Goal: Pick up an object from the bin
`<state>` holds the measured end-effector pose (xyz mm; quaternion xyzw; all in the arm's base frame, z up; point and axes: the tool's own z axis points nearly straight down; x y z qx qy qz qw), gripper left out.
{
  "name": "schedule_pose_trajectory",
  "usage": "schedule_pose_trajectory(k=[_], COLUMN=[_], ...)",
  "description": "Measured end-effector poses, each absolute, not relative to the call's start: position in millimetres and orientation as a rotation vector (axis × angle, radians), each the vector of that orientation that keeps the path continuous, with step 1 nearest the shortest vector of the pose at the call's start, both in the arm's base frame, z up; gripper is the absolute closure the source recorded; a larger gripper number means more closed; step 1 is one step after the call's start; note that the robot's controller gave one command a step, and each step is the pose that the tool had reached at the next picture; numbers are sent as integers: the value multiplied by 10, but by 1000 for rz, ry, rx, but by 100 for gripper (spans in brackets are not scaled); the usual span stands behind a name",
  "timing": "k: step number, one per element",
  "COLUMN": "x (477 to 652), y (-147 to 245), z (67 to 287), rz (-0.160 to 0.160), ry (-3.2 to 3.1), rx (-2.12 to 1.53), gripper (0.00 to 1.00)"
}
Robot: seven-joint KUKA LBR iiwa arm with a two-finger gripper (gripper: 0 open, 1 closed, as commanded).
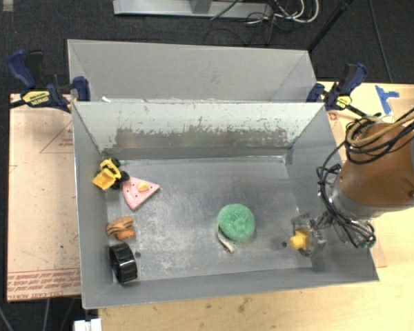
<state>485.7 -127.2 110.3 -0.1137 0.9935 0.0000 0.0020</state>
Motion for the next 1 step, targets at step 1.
schedule_pose_trajectory(k=[1], x=[4853], y=[-1268], z=[1166], rz=[2], ry=[3120], rx=[-358], gripper=[100])
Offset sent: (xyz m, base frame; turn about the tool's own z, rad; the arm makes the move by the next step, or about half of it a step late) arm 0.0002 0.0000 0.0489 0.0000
